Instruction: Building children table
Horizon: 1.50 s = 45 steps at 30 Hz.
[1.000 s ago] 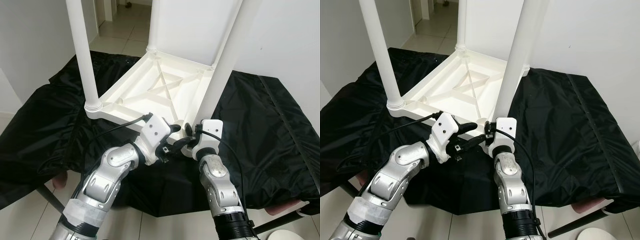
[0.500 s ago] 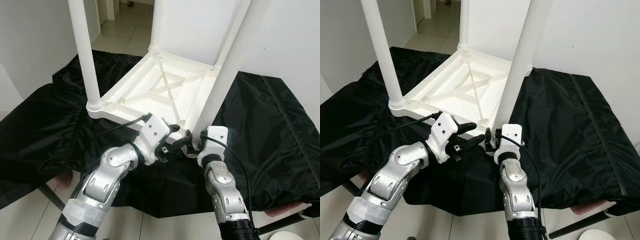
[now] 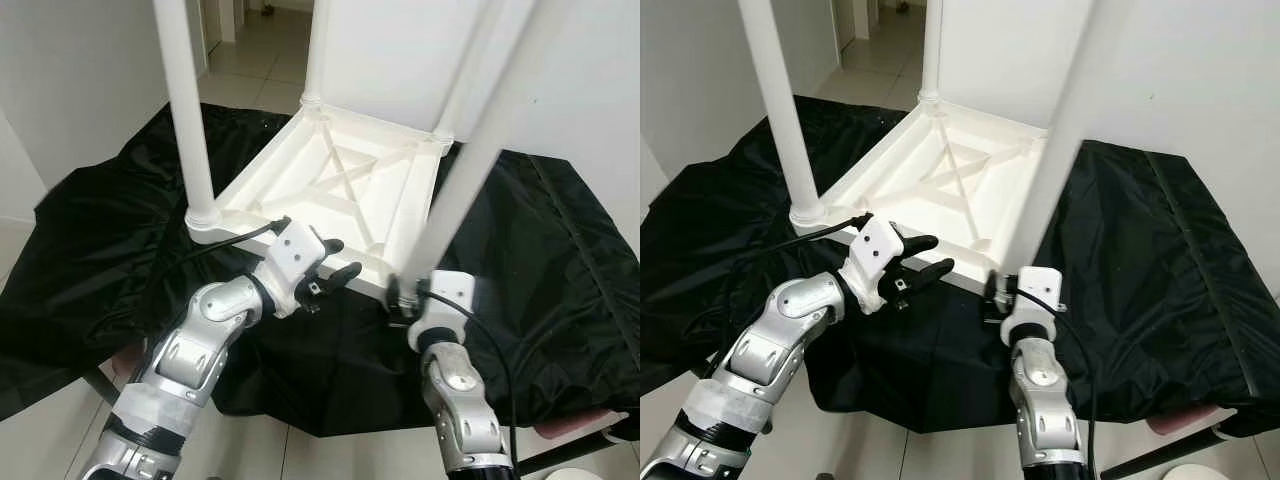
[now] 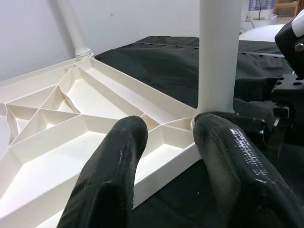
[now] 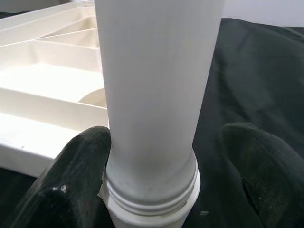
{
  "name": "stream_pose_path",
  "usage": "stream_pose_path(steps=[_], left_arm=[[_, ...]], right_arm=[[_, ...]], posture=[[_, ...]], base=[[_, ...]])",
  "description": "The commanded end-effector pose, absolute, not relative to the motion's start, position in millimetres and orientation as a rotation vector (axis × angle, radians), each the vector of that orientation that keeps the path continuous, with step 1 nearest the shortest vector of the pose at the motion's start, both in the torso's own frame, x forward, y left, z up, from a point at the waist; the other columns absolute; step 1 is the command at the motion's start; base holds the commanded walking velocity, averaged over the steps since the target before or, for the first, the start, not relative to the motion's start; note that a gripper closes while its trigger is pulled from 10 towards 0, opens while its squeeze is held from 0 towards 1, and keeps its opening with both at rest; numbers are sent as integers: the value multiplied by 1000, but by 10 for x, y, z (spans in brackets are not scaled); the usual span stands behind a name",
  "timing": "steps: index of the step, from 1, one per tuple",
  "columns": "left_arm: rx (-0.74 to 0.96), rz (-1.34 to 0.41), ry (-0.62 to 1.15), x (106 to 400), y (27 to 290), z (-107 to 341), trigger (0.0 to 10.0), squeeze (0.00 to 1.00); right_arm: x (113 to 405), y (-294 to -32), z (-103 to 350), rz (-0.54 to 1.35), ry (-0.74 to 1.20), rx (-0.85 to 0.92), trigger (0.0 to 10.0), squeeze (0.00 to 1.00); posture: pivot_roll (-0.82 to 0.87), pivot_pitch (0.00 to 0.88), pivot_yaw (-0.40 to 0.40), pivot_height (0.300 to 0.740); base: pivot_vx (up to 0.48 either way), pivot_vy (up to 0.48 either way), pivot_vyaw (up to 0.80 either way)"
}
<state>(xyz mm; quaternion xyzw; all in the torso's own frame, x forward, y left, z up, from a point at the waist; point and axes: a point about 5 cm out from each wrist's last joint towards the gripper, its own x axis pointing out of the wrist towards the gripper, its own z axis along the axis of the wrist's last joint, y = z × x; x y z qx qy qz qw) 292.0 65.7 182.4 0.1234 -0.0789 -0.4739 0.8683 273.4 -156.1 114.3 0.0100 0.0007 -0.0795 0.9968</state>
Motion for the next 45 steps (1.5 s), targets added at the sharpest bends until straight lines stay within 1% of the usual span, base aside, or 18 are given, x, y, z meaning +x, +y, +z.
stream_pose_path(steps=[1, 4, 6, 8, 11, 15, 17, 19, 20, 22, 24, 26, 27, 28, 34, 38, 41, 45], left_arm=[[277, -1033, -173, 2914, 623, 1829, 10000, 0], [277, -1042, -179, 2916, 605, 1830, 10000, 0], [283, -1057, -184, 2917, 574, 1824, 10000, 0], [283, -1057, -184, 2917, 574, 1824, 10000, 0], [328, -1123, -197, 2909, 476, 1788, 10000, 0], [363, -1195, -180, 2909, 425, 1753, 10000, 0], [380, -1221, -169, 2936, 410, 1735, 10000, 0], [428, -1236, -165, 3024, 398, 1712, 10000, 0], [428, -1236, -165, 3024, 398, 1712, 10000, 0], [456, -1225, -163, 3111, 403, 1701, 10000, 0], [456, -1225, -163, 3111, 403, 1701, 10000, 0], [495, -1176, -170, 3273, 444, 1740, 10000, 0], [495, -1176, -170, 3273, 444, 1740, 10000, 0], [518, -1166, -168, 3348, 462, 1759, 10000, 0], [570, -1171, -150, 3475, 484, 1789, 10000, 0], [578, -1182, -134, 3499, 476, 1780, 10000, 0], [626, -1241, -54, 3543, 454, 1668, 10000, 0], [626, -1241, -54, 3543, 454, 1668, 10000, 0]], right_arm=[[2653, -1774, 1021, -258, 59, 2, 10000, 0], [2635, -1808, 1030, -256, 51, 0, 10000, 0], [2631, -1738, 1077, -186, 16, 2, 10000, 0], [2631, -1738, 1077, -186, 16, 2, 10000, 0], [2550, -1603, 1176, -46, -75, 52, 10000, 0], [2465, -1589, 1203, 1, -121, 68, 10000, 0], [2395, -1598, 1201, 25, -142, 79, 10000, 0], [2218, -1608, 1163, 119, -135, 127, 10000, 0], [2218, -1608, 1163, 119, -135, 127, 10000, 0], [2063, -1621, 1131, 209, -108, 143, 10000, 0], [2063, -1621, 1131, 209, -108, 143, 10000, 0], [1882, -1689, 1084, 306, -52, 145, 10000, 0], [1882, -1689, 1084, 306, -52, 145, 10000, 0], [1815, -1746, 1078, 334, -34, 156, 10000, 0], [1753, -1858, 1150, 338, -58, 153, 10000, 0], [1740, -1870, 1185, 338, -72, 151, 10000, 0], [1693, -1907, 1287, 344, -108, 157, 10000, 0], [1693, -1907, 1287, 344, -108, 157, 10000, 0]], posture=[[36, 0, -51, 740], [31, 5, -48, 740], [29, 8, -47, 740], [29, 8, -47, 740], [28, 12, -47, 740], [23, 14, -41, 740], [13, 17, -29, 740], [-8, 20, -7, 740], [-8, 20, -7, 740], [-14, 21, 0, 740], [-14, 21, 0, 740], [-49, 29, 28, 740], [-49, 29, 28, 740], [-55, 31, 33, 740], [-80, 41, 52, 740], [-92, 45, 57, 740], [-126, 52, 79, 740], [-126, 52, 79, 740]], base=[[0, 0, 0], [0, 0, 0], [0, 0, 0], [0, 0, 0], [0, 0, 0], [0, 0, 0], [0, 0, 0], [0, 0, 0], [0, 0, 0], [0, 0, 0], [0, 0, 0], [0, 0, 0], [0, 0, 0], [0, 0, 0], [0, 0, 0], [0, 0, 0], [0, 0, 0], [0, 0, 0]])
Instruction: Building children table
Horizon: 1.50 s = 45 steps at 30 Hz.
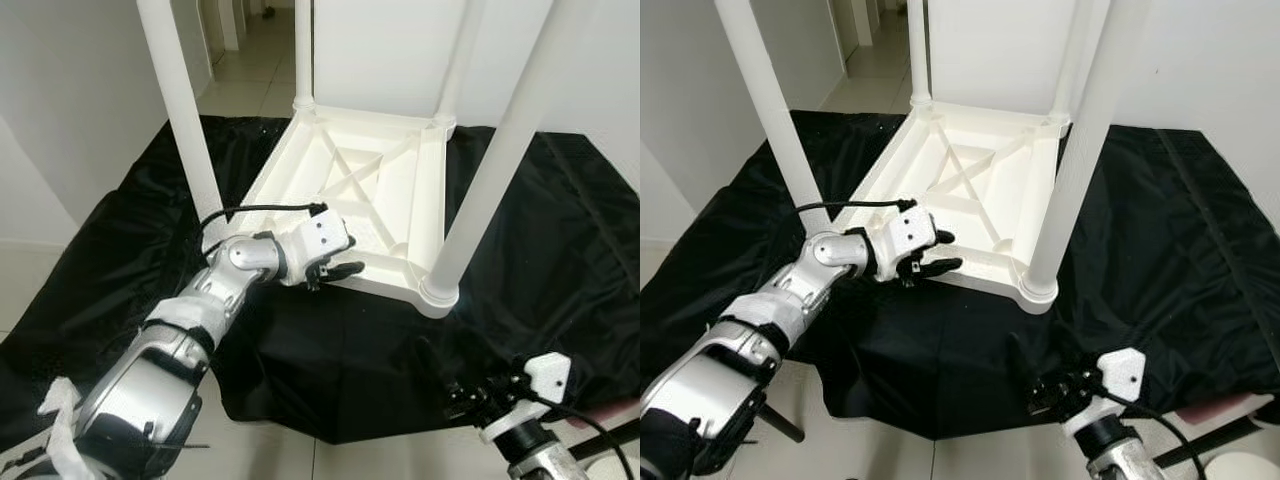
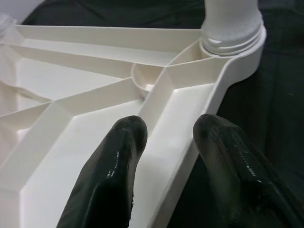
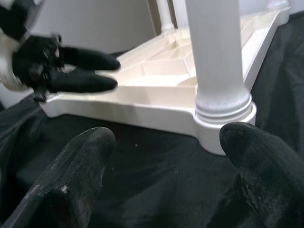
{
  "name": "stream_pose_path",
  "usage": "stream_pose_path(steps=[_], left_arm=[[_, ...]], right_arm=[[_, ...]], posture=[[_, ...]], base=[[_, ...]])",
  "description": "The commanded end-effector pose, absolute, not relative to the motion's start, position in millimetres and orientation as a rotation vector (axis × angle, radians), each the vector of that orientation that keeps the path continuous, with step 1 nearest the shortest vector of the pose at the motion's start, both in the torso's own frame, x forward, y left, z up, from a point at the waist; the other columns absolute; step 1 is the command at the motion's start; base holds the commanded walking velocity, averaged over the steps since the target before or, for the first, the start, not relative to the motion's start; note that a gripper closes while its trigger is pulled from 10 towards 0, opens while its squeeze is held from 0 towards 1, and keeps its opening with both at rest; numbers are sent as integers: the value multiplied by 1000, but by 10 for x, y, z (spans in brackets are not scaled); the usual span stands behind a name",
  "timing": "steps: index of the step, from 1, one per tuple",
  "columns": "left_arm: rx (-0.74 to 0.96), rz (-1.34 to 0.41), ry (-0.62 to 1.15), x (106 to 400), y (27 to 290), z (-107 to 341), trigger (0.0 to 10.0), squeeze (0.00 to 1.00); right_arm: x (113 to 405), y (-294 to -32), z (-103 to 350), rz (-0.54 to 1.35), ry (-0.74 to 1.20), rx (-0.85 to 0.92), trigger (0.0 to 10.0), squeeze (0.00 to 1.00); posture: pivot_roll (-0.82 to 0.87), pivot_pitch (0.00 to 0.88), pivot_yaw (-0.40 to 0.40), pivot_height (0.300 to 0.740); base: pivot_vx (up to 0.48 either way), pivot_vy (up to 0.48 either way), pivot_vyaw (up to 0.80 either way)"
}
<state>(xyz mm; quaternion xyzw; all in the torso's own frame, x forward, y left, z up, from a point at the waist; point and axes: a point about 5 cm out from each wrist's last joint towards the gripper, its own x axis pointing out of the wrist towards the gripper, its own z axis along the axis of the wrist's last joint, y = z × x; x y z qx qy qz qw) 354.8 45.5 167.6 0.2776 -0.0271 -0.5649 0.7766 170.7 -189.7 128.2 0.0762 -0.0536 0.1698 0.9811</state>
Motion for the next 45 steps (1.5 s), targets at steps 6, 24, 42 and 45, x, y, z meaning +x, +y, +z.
stream_pose_path(steps=[6, 24, 42, 45], left_arm=[[651, -1256, 18, 3555, 458, 1544, 10000, 0], [697, -1146, 135, 3678, 529, 1429, 10000, 0], [668, -1188, 206, 3696, 842, 1416, 0, 0], [683, -1193, 197, 3690, 935, 1416, 0, 0]], right_arm=[[1660, -1935, 1357, 341, -128, 150, 10000, 0], [1444, -1999, 1461, 328, -89, 128, 10000, 0], [1450, -2017, 1431, 335, -58, 120, 10000, 0], [1464, -2023, 1420, 343, -52, 113, 10000, 0]], posture=[[-153, 66, 92, 740], [-219, 154, 80, 740], [-187, 159, 75, 740], [-181, 161, 74, 740]], base=[[0, 0, 0], [0, 0, 0], [0, 0, 0], [0, 0, 0]])
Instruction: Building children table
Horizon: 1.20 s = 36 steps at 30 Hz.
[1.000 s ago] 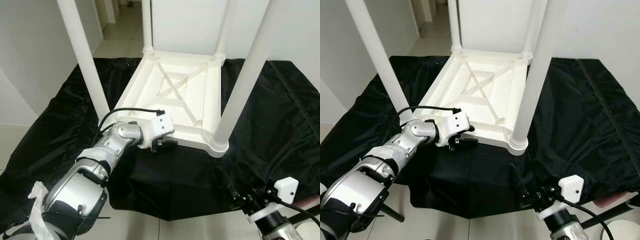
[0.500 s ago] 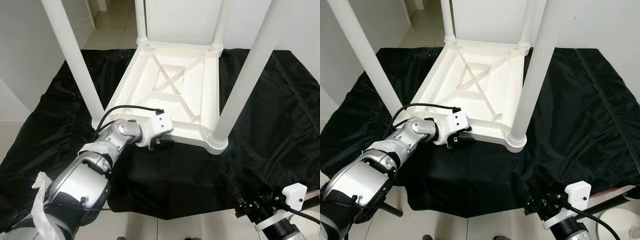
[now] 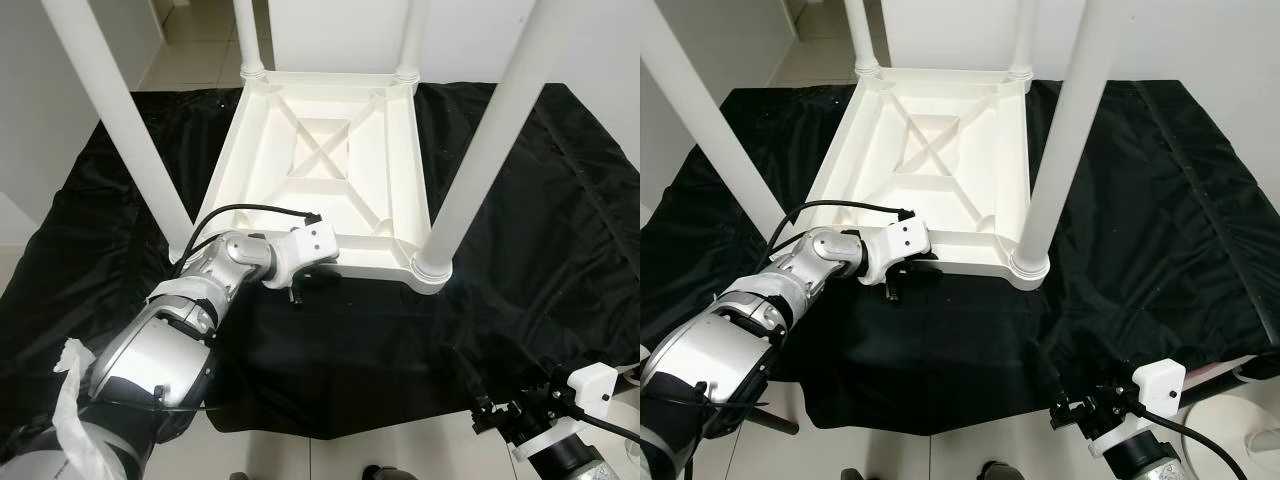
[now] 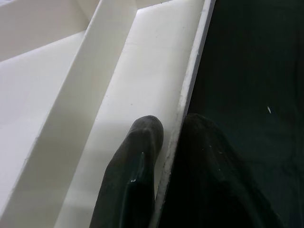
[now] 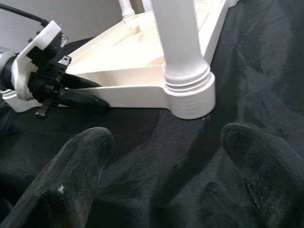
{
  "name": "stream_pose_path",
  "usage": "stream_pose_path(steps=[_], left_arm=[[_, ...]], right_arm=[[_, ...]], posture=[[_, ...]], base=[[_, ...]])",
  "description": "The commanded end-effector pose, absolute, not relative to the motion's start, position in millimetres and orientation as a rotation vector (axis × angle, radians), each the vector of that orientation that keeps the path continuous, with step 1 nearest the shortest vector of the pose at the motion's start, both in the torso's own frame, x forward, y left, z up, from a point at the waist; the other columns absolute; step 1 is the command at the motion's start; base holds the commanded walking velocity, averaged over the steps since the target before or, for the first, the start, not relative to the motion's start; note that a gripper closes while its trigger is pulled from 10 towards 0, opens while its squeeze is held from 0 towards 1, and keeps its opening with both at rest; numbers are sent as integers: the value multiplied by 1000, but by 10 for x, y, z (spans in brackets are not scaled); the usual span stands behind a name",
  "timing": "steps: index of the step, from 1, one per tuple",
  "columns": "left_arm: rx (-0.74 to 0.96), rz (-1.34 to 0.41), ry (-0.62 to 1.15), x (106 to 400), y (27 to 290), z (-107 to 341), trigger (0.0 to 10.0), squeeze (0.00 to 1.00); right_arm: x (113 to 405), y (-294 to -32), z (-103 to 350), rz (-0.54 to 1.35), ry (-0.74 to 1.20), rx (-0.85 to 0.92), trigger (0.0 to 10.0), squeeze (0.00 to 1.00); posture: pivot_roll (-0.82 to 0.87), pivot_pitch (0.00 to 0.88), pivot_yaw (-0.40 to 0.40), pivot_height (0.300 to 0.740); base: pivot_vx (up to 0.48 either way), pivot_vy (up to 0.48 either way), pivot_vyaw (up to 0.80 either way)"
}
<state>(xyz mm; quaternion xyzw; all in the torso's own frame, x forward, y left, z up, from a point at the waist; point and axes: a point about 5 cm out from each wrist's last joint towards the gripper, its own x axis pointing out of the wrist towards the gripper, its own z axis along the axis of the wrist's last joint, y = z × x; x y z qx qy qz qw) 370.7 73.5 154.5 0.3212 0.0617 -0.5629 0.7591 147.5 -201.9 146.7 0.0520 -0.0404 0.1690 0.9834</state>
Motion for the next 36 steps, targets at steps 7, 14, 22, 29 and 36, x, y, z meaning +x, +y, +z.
stream_pose_path(steps=[7, 14, 22, 29, 36], left_arm=[[694, -1244, 183, 3617, 1231, 1387, 0, 0], [655, -1239, 166, 3574, 1420, 1389, 0, 0], [514, -1135, 58, 3384, 1763, 1388, 0, 0], [420, -1109, 19, 3146, 1738, 1307, 0, 0], [415, -1149, 34, 2904, 1654, 1293, 10000, 0]], right_arm=[[1492, -2045, 1407, 357, -45, 95, 10000, 0], [1496, -2049, 1386, 362, -38, 89, 10000, 0], [1507, -2089, 1343, 369, -24, 71, 10000, 0], [1531, -2094, 1318, 386, -14, 65, 10000, 0], [1601, -2145, 1320, 408, -10, 40, 10000, 0]], posture=[[-177, 166, 76, 740], [-174, 168, 75, 740], [-156, 173, 77, 740], [-140, 177, 58, 740], [-130, 175, 47, 740]], base=[[0, 0, 0], [0, 0, 0], [0, 0, 0], [0, 0, 0], [0, 0, 0]])
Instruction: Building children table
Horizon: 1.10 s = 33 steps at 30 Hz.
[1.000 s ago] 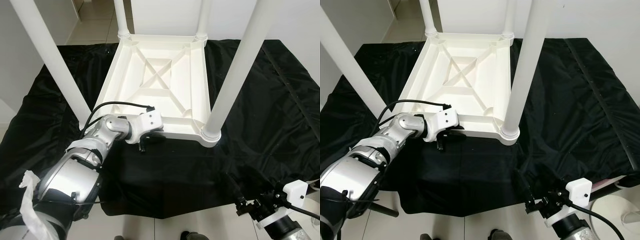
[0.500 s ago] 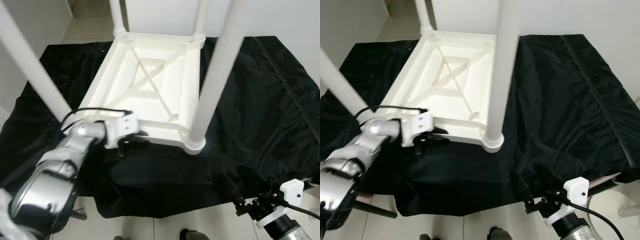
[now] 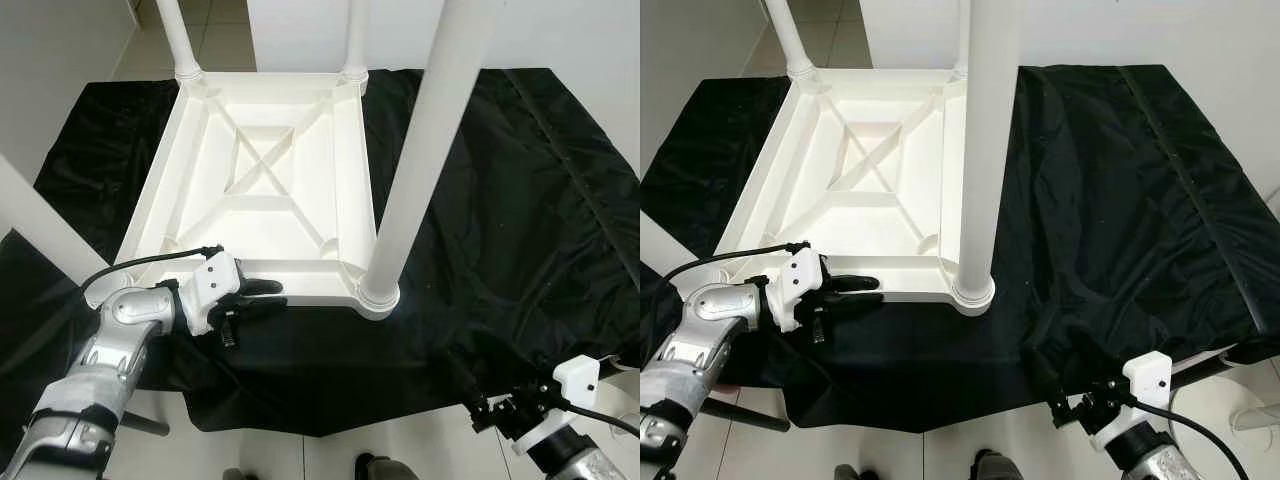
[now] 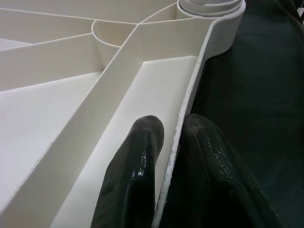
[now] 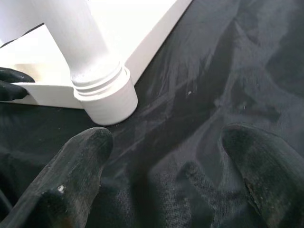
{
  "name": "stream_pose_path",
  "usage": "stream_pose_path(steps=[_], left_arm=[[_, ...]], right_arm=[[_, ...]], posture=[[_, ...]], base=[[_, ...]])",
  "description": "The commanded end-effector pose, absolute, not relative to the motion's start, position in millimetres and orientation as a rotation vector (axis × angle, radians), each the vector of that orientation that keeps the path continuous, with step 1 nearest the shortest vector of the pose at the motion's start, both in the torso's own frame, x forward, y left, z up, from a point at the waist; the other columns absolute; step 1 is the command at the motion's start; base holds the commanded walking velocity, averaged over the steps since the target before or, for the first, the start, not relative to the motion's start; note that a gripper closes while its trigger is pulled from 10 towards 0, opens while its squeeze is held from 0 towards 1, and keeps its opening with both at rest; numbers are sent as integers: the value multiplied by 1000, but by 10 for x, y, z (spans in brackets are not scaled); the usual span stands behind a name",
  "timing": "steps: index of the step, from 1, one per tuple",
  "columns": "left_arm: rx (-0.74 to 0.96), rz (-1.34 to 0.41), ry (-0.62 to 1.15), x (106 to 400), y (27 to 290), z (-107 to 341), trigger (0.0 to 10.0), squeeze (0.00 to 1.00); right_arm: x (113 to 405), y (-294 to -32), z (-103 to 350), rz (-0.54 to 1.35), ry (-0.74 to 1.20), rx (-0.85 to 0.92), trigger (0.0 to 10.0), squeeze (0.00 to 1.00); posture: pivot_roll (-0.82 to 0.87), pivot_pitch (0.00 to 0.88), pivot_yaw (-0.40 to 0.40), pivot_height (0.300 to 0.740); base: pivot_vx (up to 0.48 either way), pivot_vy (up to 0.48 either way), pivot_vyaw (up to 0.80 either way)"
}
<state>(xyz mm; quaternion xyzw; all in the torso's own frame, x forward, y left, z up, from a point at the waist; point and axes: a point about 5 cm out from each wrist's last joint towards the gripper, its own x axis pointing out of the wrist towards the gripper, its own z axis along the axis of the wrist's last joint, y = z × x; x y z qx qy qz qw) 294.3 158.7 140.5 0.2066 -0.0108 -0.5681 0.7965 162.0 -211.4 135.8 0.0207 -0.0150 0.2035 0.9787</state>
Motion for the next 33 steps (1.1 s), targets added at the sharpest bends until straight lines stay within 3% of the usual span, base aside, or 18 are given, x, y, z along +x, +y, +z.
stream_pose_path(steps=[1, 4, 5, 12, 13, 18, 19, 21, 22, 29, 30, 31, 32, 33], left_arm=[[412, -1151, 42, 2872, 1651, 1293, 10000, 0], [397, -1161, 62, 2826, 1645, 1292, 10000, 0], [377, -1162, 86, 2819, 1657, 1280, 10000, 1000], [418, -1123, 51, 2798, 1668, 1363, 10000, 1000], [417, -1115, 50, 2793, 1667, 1389, 10000, 0], [296, -1073, 0, 2719, 1648, 1553, 10000, 0], [282, -1020, -41, 2700, 1655, 1616, 10000, 0], [282, -1020, -41, 2700, 1655, 1616, 10000, 0], [276, -916, -98, 2687, 1674, 1697, 10000, 0], [213, -787, -164, 2537, 1613, 1770, 10000, 0], [199, -778, -166, 2480, 1583, 1756, 10000, 0], [199, -778, -166, 2480, 1583, 1756, 10000, 0], [195, -773, -160, 2430, 1553, 1732, 10000, 0], [223, -785, -143, 2392, 1523, 1683, 10000, 0]], right_arm=[[1607, -2152, 1322, 410, -10, 38, 10000, 0], [1617, -2161, 1321, 418, -6, 38, 10000, 0], [1626, -2161, 1322, 419, -10, 38, 10000, 0], [1661, -2097, 1335, 440, -29, 38, 10000, 0], [1676, -2085, 1346, 439, -36, 34, 10000, 0], [1735, -2027, 1425, 408, -81, 49, 10000, 0], [1740, -2000, 1438, 395, -84, 77, 10000, 510], [1740, -2000, 1438, 395, -84, 77, 10000, 510], [1729, -1954, 1449, 386, -88, 121, 10000, 1000], [1696, -1865, 1490, 349, -140, 107, 10000, 1000], [1698, -1842, 1498, 342, -150, 95, 10000, 192], [1698, -1842, 1498, 342, -150, 95, 10000, 192], [1709, -1808, 1494, 341, -152, 79, 10000, 0], [1728, -1773, 1482, 349, -152, 61, 10000, 0]], posture=[[-130, 175, 47, 740], [-127, 172, 46, 740], [-124, 171, 46, 740], [-117, 166, 46, 740], [-113, 163, 47, 740], [-107, 156, 43, 740], [-102, 151, 40, 740], [-102, 151, 40, 740], [-91, 146, 35, 740], [-68, 137, 26, 740], [-64, 134, 25, 740], [-64, 134, 25, 740], [-61, 133, 25, 740], [-56, 129, 22, 740]], base=[[0, 0, 0], [0, 0, 0], [0, 0, 0], [0, 0, 0], [0, 0, 0], [0, 0, 0], [0, 0, 0], [0, 0, 0], [0, 0, 0], [0, 0, 0], [0, 0, 0], [0, 0, 0], [0, 0, 0], [0, 0, 0]])
